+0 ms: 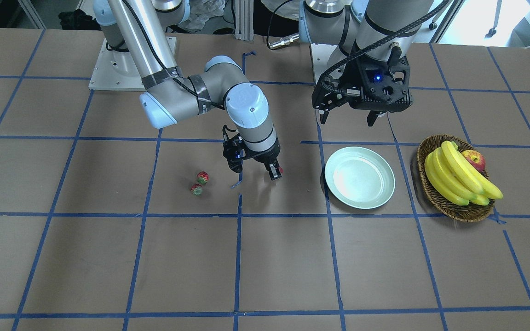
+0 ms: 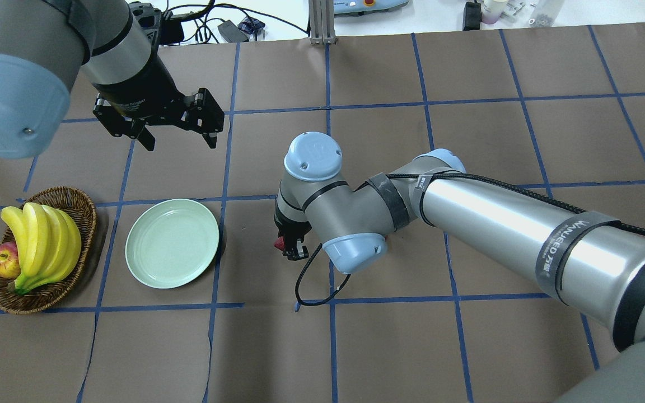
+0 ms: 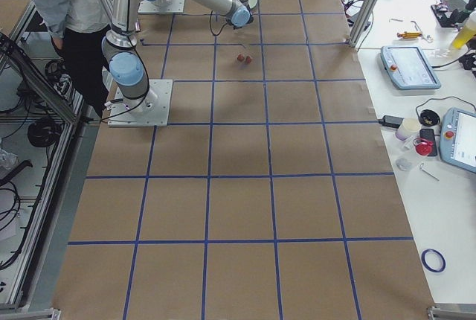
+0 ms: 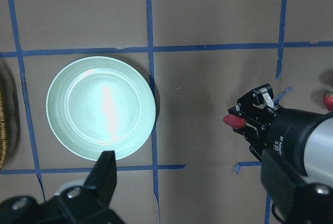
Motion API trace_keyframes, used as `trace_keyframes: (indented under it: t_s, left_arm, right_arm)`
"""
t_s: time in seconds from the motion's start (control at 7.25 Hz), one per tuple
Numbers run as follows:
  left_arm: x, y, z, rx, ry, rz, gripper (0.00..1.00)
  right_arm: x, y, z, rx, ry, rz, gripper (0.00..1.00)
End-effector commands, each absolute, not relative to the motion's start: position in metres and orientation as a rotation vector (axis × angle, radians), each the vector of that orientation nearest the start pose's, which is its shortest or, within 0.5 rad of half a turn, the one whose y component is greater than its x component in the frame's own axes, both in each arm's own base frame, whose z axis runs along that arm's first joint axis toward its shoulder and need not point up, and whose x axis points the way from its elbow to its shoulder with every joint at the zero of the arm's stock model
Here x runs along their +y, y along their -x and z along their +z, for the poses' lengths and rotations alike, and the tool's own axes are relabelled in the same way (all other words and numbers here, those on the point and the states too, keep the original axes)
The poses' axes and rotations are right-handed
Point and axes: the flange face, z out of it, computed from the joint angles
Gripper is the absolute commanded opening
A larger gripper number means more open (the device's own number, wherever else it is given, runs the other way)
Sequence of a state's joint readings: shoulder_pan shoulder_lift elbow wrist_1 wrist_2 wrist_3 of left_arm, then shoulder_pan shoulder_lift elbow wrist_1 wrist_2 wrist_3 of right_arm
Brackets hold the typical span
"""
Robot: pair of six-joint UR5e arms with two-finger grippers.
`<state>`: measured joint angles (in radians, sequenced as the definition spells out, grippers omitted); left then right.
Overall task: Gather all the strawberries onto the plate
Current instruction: 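Carry the strawberry toward the plate and release it on the table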
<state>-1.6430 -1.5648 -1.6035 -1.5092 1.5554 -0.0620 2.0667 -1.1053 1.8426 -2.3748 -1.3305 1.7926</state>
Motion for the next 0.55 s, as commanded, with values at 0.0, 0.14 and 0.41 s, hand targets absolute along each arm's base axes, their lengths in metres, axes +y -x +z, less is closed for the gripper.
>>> trace_keyframes:
  t_s: [0.0,0.14,0.41]
  left_arm:
    - [-0.481,0.170,0.481,3.159,-0.013,-0.056,1.00]
    - [-0.481,0.170,0.484,3.159,-0.017,-0.064,1.00]
    - [-0.481,0.170,0.484,3.159,-0.020,-0.064,1.00]
  right_arm:
    - [-0.442,-0.406,0.192,2.482,-1.767,0.143,1.00]
    - [-0.444,-0.388,0.195,2.637,-1.713,0.080,1.00]
    - [-0.469,-0.342,0.213,2.825,-1.498,0.001,1.00]
